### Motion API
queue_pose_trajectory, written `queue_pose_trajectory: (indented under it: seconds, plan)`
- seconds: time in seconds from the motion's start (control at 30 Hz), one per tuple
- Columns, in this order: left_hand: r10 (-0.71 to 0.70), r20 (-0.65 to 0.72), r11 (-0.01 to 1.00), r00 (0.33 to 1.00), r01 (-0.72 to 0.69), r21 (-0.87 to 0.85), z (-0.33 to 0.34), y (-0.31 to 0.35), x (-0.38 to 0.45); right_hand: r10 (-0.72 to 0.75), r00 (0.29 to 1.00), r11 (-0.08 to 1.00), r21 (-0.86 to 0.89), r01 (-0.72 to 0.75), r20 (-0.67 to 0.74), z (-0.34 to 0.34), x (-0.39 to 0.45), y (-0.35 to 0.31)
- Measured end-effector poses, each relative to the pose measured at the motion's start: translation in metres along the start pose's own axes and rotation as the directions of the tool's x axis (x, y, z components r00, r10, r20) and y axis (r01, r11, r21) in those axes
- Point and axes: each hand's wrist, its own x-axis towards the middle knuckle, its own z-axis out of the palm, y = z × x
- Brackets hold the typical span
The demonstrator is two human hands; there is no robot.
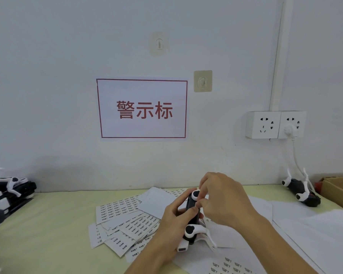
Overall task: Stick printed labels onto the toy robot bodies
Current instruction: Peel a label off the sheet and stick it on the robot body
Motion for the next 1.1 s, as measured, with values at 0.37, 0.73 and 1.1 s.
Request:
queue_pose_trajectory:
  seconds: [0.37, 0.73, 1.1]
  plan:
    - [0.035, 0.026, 0.999, 0.999, -0.034, -0.026, 0.002, 0.002, 0.0, 0.049, 0.999, 0.999, -0.023, -0.049, -0.004, 0.003, 0.001, -0.004]
    - [0.036, 0.007, 0.999, 0.999, -0.036, -0.01, -0.001, -0.002, 0.001, 0.054, 0.998, 0.998, -0.015, -0.055, -0.04, 0.007, 0.001, -0.005]
    - [0.036, 0.02, 0.999, 0.999, -0.035, -0.037, -0.002, -0.002, 0.002, 0.064, 0.996, 0.996, -0.062, -0.068, -0.066, 0.013, 0.001, -0.005]
